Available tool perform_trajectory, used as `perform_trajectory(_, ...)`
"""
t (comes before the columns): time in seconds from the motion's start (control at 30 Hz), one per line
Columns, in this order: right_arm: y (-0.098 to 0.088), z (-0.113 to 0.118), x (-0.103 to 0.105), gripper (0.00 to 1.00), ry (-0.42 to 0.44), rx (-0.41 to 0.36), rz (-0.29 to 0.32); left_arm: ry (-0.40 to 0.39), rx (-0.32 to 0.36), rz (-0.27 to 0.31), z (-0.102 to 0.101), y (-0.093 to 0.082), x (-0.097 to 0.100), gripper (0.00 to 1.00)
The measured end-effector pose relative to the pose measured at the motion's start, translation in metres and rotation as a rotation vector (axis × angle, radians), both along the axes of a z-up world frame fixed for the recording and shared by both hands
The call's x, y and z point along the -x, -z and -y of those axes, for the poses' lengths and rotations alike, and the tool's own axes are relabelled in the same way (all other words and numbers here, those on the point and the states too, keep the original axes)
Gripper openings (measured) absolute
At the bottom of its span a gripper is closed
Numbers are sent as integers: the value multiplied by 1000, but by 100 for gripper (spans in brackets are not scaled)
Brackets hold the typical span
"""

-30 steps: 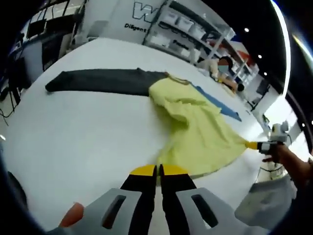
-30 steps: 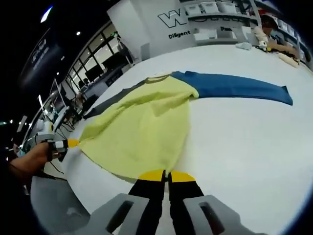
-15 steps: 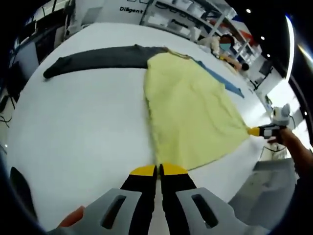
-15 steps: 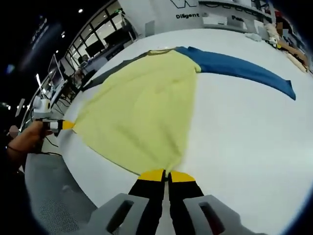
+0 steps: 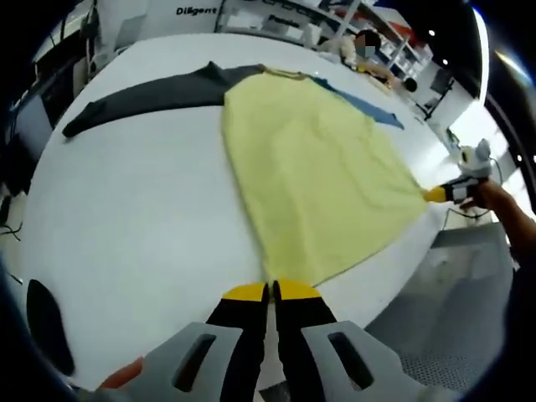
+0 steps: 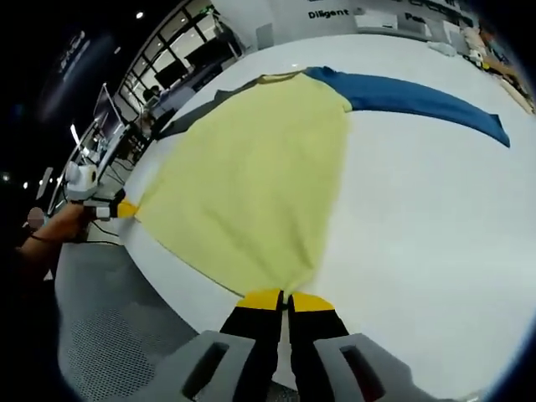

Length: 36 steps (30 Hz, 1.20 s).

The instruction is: Fold the garment on the visible template until the final outline fits inside the template.

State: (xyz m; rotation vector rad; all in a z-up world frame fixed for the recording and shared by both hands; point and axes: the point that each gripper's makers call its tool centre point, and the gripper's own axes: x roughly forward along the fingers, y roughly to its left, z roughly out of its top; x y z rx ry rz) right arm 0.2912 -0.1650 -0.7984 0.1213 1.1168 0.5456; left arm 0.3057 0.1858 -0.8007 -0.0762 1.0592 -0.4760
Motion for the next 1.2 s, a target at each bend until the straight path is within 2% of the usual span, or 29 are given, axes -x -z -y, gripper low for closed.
perform_trajectory(0.37,-2,-6,30,0,-74,7,-40,36,-10,-25,0,-2,29,0)
perform_trajectory(0.57,-1,-6,36,0,-89,20,-46,26,-5,-42,-1,3,42,0)
perform_trajectory(0.7,3,-7,40,0,-99,40,-43,18,2,-41,-3,2,44,0)
perform_trajectory(0.87,4,-8,42,0,-146,104,-18,24,-8,-35,-3,2,45,0)
perform_trajectory(1.2,8,-7,46,0,-173,150,-3,58,-25,-22,-2,3,48,0)
